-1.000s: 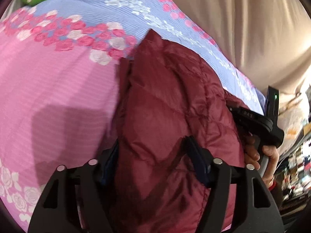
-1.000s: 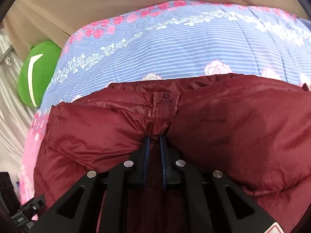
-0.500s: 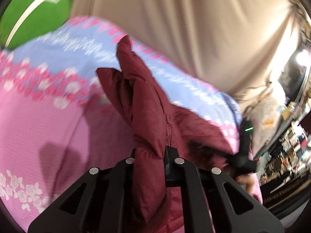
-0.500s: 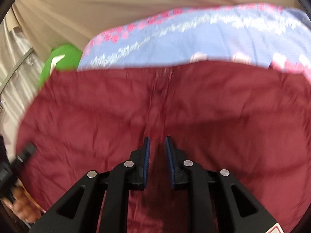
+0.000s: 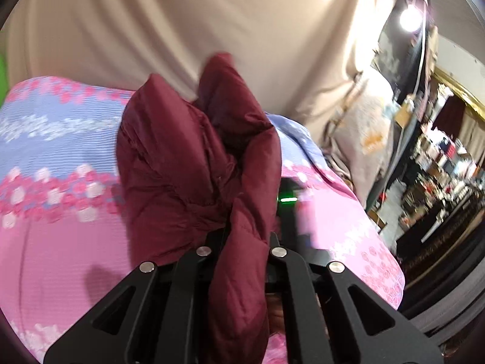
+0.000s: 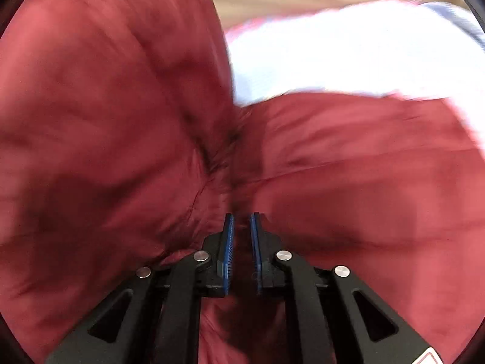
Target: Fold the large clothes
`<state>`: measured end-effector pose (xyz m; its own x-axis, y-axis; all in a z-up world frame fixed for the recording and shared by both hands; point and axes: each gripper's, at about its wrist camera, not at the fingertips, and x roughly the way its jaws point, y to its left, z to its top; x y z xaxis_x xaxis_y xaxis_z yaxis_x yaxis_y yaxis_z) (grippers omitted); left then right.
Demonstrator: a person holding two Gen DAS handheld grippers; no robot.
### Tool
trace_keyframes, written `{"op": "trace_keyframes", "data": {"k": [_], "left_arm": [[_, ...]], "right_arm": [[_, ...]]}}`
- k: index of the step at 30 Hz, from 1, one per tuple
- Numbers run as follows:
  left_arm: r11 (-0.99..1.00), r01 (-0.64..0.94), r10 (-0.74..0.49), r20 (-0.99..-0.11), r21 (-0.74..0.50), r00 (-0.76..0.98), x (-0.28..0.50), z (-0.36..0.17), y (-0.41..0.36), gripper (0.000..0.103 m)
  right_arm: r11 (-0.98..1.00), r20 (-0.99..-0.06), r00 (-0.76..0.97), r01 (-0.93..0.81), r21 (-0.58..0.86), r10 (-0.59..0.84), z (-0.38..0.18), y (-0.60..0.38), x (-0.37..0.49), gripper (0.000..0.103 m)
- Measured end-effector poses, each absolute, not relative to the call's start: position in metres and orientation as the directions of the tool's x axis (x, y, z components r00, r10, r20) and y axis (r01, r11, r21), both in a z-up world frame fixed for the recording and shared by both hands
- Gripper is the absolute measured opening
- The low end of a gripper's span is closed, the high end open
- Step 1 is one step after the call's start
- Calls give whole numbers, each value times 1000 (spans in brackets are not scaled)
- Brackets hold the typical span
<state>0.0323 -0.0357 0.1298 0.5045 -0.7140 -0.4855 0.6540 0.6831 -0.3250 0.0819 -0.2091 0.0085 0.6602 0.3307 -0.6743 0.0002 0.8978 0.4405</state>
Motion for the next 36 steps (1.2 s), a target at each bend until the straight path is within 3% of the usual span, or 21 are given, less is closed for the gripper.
{"op": "trace_keyframes", "data": {"k": [7,17,21,24,26,31,34,36], "left_arm": [[637,702,-736,-523,-319,430,27,114,-92,7],[642,721,-692,-601,-260,399,10,88,-167,6],[663,709,-659,-637,-240,400,12,73,-192,7],[662,713,-643,-665,-232,381,13,61,-210,7],[662,715,-629,-686,-225,366,14,49,-225,7],[677,701,-599,-722,-224,348,19,24,-246,9],[683,699,-588,-727,-211,356,17,14,-250,14],[668,711,-607,-713,-219,350,15,13,-251,33]], "right_arm": [[874,-674,708,172,454,211,-6,-305,0,19],[831,-663,643,72,551,383,-46,-307,46,8],[773,-615,670,95,627,416,-40,-336,28,8],[754,-572,729,118,646,376,-29,-364,-2,10],[757,-560,759,140,638,332,-23,-376,-23,19],[776,-564,783,177,606,262,-21,-382,-60,19],[781,-571,784,190,594,243,-25,-384,-64,19],[788,-569,793,202,582,217,-22,-383,-69,19]]}}
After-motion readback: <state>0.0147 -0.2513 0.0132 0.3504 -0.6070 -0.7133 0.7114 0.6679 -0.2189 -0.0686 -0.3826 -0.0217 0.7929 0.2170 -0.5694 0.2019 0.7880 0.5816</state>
